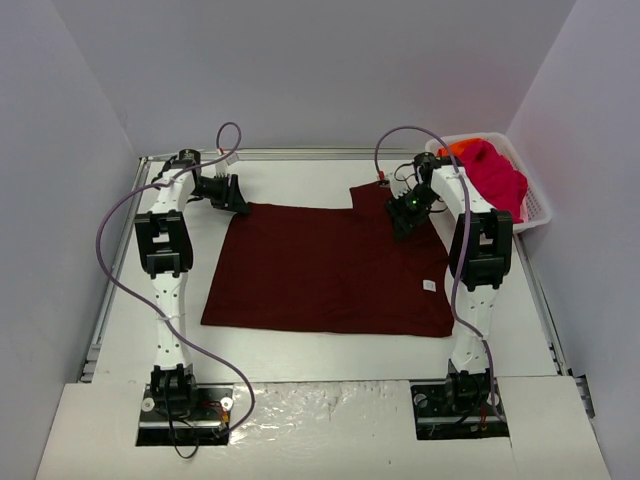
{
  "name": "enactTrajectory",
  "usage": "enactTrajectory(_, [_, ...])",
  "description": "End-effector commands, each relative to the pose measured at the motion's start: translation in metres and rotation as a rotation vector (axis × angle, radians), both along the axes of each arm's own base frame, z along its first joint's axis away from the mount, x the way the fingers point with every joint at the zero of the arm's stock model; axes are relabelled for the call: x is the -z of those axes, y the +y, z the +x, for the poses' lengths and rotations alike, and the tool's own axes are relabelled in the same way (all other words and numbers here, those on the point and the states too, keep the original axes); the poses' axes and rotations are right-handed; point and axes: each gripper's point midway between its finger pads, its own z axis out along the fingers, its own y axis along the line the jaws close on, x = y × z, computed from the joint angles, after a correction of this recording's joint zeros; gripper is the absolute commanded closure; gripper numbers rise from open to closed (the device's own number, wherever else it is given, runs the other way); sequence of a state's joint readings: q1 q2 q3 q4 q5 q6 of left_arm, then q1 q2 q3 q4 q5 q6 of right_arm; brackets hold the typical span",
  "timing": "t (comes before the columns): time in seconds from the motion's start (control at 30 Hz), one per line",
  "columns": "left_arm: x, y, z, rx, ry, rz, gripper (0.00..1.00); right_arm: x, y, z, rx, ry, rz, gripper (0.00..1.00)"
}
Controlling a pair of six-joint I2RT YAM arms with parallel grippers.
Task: Fold and stack the t-shirts
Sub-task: Grap the side of the flattened tshirt furthest away from the robot with both arms
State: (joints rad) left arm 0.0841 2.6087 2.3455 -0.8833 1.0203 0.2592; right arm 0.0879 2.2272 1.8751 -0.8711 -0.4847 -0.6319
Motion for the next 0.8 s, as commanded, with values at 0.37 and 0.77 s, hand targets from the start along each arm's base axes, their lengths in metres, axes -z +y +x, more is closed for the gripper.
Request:
enactTrajectory(0.37, [0.011,0.022,0.006,-0.062,-0.014,0.159,0.97,-0.057,0.002,0.038,0.025,-0.166,0.074,0.61])
enactTrajectory(0.77, [-0.007,0.023,-0.003,-0.122,-0.058,0.212,0.98,-0.065,-0.027,0.170,0.284,-0.496,-0.070,0.48])
